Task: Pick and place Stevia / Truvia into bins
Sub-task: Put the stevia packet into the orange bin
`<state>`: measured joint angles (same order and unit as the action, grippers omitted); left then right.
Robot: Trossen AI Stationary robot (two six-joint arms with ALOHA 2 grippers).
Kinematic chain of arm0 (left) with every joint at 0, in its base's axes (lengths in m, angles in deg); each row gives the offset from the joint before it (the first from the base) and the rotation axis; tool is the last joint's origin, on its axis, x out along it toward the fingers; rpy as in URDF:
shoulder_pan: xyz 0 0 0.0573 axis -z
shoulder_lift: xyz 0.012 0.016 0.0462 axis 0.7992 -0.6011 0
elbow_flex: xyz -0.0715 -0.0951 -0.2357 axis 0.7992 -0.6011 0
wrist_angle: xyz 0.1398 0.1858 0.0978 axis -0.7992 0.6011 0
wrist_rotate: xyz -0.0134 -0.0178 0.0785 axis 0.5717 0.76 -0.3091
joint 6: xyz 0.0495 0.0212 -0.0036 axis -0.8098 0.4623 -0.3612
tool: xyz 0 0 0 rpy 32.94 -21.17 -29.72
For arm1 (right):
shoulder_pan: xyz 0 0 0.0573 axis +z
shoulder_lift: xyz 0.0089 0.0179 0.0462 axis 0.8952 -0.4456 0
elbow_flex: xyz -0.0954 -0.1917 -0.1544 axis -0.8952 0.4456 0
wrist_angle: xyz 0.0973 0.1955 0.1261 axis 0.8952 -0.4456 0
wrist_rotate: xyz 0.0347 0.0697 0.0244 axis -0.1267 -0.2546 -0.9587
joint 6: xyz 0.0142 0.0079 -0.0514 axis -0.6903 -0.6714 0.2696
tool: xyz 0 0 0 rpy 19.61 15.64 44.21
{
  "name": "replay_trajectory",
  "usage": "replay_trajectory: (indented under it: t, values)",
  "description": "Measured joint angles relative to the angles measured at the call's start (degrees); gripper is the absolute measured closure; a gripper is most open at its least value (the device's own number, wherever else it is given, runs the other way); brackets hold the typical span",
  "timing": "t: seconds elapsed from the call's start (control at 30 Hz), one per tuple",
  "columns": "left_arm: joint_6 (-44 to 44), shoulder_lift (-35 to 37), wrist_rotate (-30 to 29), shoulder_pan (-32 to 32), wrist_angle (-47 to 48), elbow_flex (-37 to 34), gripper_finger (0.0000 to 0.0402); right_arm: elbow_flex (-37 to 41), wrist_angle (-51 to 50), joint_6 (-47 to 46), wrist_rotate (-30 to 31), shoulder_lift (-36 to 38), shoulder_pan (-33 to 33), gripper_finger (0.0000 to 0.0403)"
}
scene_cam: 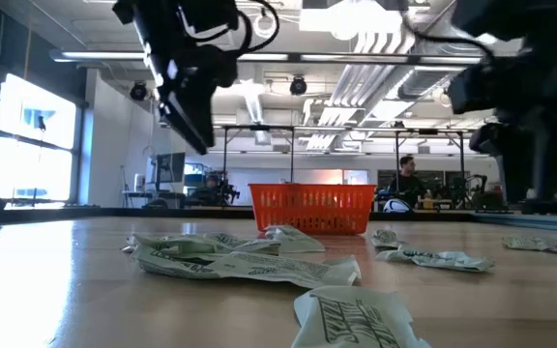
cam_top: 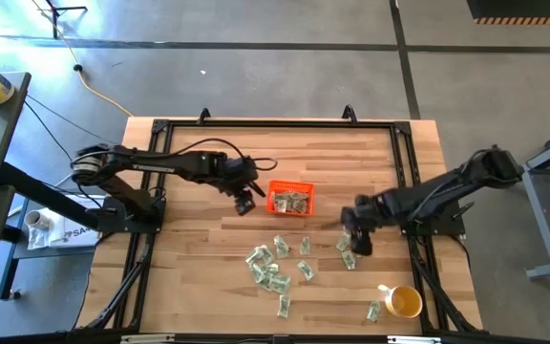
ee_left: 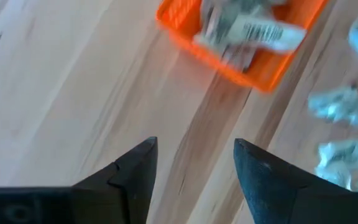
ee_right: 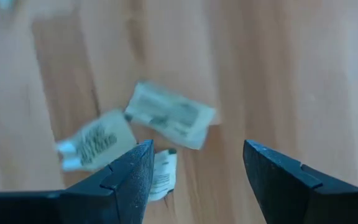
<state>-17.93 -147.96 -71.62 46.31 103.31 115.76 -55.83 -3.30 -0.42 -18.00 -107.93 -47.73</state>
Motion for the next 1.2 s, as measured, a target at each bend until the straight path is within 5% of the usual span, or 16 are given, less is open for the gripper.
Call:
replay_trajectory:
  t: [0.2, 0.43, 0.8, 0.97, 1.2]
  values:
    - [0.6, 2.8, -0.1, 0.0, 2.2, -0.4, 0.0169, 0.9, 3.4, 11.7, 8.2, -0.5, 5.9, 0.0164]
    - [3.3, 3.0, -0.1, 0.0, 2.6, -0.4, 0.017, 2.1, 9.0, 23.5, 0.4, -5.0, 3.4, 0.0163]
    - [5.0, 3.0, -0.1, 0.0, 3.4, -0.4, 0.017, 1.8, 11.8, 25.2, -0.6, -11.4, 2.5, 0.0175]
    - [5.0, 3.0, -0.2, 0.0, 3.3, -0.4, 0.017, 1.7, 11.9, 24.3, -2.7, -13.3, 1.2, 0.0225]
    - [6.3, 3.0, 0.3, 0.7, 5.8, -0.4, 0.017, 1.4, 12.2, 16.0, -4.2, -13.5, -5.7, 0.035]
